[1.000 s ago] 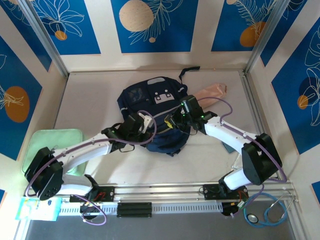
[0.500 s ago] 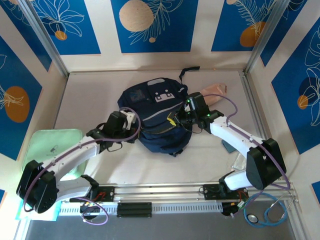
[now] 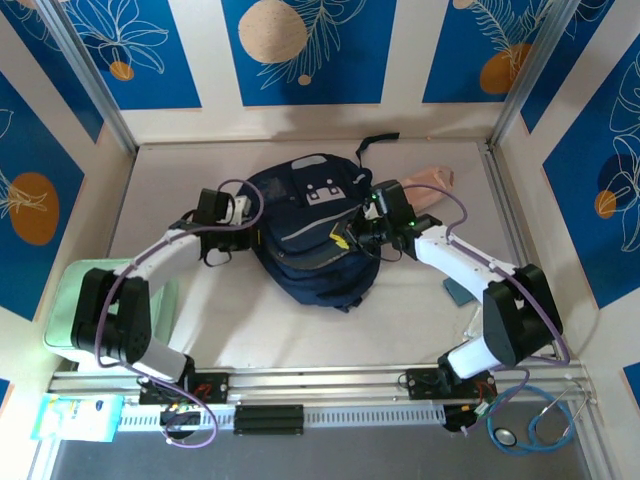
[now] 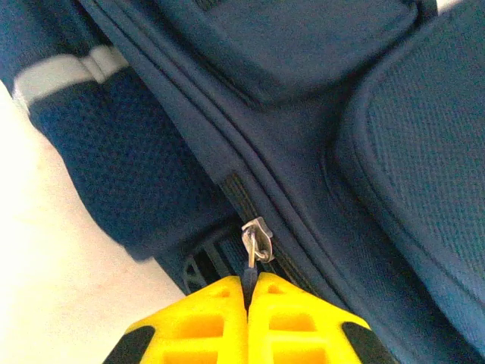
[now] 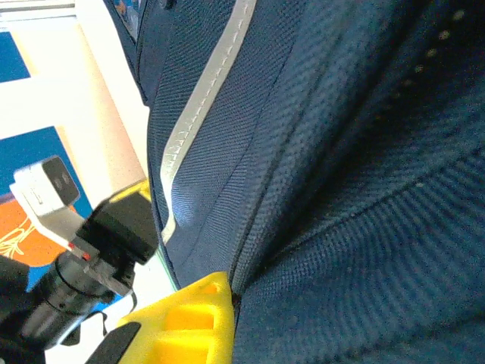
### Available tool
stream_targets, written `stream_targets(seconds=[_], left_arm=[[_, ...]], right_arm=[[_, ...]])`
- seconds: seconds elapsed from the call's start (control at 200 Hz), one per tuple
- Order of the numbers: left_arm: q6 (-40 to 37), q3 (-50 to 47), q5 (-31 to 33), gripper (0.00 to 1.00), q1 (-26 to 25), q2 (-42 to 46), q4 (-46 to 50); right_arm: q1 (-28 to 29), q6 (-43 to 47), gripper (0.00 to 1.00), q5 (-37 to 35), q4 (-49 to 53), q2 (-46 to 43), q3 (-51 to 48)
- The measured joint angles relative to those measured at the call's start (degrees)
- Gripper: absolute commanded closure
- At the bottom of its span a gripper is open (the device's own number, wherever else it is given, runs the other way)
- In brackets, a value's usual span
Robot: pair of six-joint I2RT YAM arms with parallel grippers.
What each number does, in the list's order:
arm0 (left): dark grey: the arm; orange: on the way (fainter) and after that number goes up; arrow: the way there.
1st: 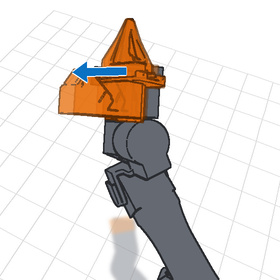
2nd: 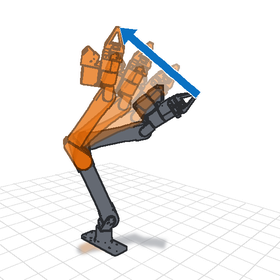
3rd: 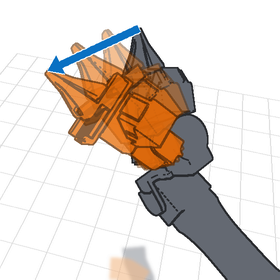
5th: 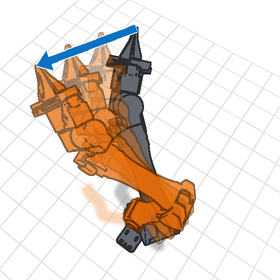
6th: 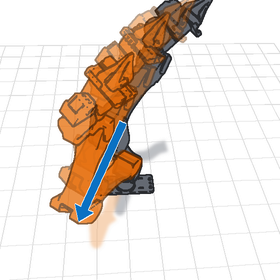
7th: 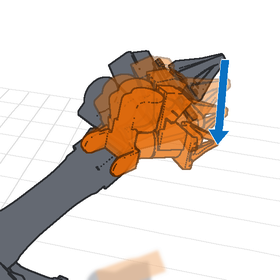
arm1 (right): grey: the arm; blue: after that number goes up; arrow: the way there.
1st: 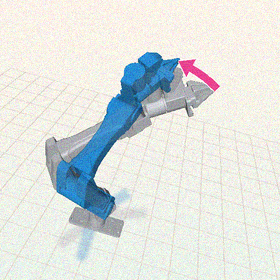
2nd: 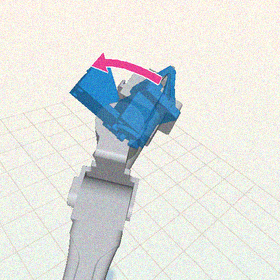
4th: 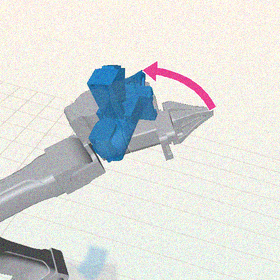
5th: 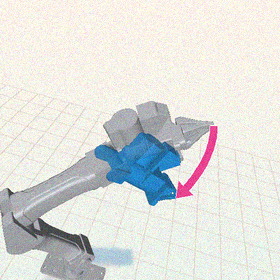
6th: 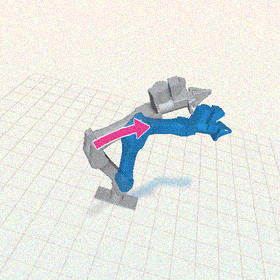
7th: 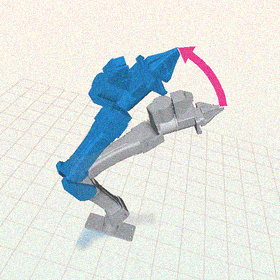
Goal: Pack the student bag
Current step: Unzip the student bag at the center of the table, then pick up the pencil pouch from the top-right of the table.
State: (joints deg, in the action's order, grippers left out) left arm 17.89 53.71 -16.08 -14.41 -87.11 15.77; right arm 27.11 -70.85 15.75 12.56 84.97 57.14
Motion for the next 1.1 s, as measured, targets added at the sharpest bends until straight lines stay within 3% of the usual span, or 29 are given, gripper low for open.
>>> stream_targets(seconds=[0.145, 0.265, 0.325, 0.445, 0.595, 0.86, 1.1], left_arm=[[-0.02, 3.08, -0.02, 1.0, 1.99, -3.3, 1.07], [-0.17, 4.2, -0.02, 0.79, 3.48, -4.59, 1.99], [0.0, 4.22, 0.7, 0.63, 4.42, -4.68, 2.34], [0.35, 4.26, 2.91, 0.46, 6.01, -4.11, 3.69], [1.62, 2.6, 5.6, 0.26, 6.16, 2.89, 5.9], [3.48, -2.19, 5.79, 0.09, 6.16, 20.02, 8.28], [4.22, -2.4, 2.73, 0.0, 5.99, 23.26, 9.25]], right_arm=[[0.09, 1.29, 0.94, 1.44, -1.03, 2.25, 1.57], [0.68, 2.29, 0.92, 2.54, -2.29, 5.16, 2.67], [1.18, 3.1, 0.82, 2.51, -2.21, 6.69, 3.61], [2.21, 6.47, 0.57, 2.08, 0.13, 7.74, 4.57], [1.7, 11.93, 0.44, -2.4, 5.75, 5.33, 4.66], [-10.23, 22.1, 0.34, -13.99, 13.25, -3.48, 5.49], [-25.11, 24.57, 0.29, -18.88, 14.73, 8.26, 11.58]])
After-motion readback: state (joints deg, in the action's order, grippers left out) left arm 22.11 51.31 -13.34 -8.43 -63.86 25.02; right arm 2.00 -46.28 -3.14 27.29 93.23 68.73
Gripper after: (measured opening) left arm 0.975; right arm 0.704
